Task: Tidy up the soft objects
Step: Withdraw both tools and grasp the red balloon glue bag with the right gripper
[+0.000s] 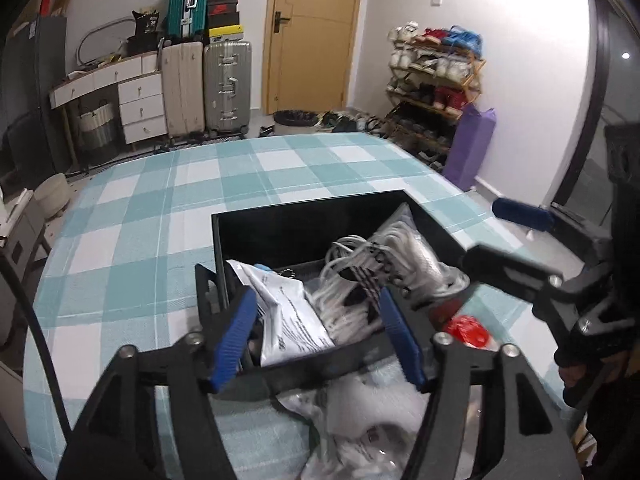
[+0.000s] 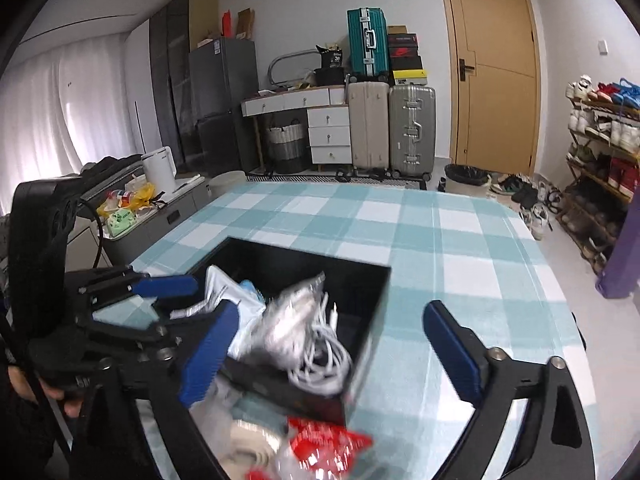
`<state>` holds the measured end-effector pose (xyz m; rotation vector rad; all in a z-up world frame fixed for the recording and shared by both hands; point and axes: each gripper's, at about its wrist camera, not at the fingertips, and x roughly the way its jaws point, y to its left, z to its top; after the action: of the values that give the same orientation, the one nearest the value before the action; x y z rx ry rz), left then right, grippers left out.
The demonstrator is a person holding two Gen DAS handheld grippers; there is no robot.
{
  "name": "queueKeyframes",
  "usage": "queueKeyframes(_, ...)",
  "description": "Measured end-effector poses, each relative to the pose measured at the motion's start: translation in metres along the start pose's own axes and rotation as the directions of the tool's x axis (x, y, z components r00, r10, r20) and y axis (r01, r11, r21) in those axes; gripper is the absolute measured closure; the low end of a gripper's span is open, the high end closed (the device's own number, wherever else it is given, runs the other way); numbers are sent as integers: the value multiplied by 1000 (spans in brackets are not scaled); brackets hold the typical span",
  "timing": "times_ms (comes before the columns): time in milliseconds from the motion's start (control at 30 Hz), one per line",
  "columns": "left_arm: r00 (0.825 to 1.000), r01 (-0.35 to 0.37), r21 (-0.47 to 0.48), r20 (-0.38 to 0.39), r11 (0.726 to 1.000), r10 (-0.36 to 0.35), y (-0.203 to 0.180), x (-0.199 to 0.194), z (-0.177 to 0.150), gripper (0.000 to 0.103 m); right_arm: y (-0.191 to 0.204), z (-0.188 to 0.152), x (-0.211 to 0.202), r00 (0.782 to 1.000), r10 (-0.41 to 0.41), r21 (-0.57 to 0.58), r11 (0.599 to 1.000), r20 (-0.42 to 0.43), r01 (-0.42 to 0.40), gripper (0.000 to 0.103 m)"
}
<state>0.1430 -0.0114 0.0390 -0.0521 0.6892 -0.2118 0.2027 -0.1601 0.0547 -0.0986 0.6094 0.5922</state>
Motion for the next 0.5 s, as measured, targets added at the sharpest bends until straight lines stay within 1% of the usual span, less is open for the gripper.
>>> queueKeyframes(33,1000,7,1,11,1000,-7,-1,-4,-2,25,-1,-4,-4,1000,-5,2,1000,-4,5,1)
queueKeyframes(100,999,3,-5,34,1000,-3,-5,-15,-5,13,-2,-11,-12,1000,-4,4,1000,-17,4,1)
queueKeyframes(133,999,-12,-11,48,1000,12,-5,-20,-7,2,-2,-15,-15,1000,-1,6,1000,-21,1,1)
queueKeyframes(167,998,-20,-20,62,1000,21,-5,-24,-9,0,-2,-18,-18,1000,0,10,1000,-29,0,1)
queueKeyframes(200,997,-24,-35,75,999,27,-4,-29,-11,0,-2,-21,-20,999,1,12,1000,-37,0,1)
queueKeyframes(367,995,-77,-83,59,994,82,6,-37,-20,0,-3,-35,-34,999,15,25,1000,-46,-14,1)
queueKeyframes(500,992,-111,-81,44,991,115,11,-38,-31,0,-1,-44,-38,998,14,26,1000,-66,-13,1)
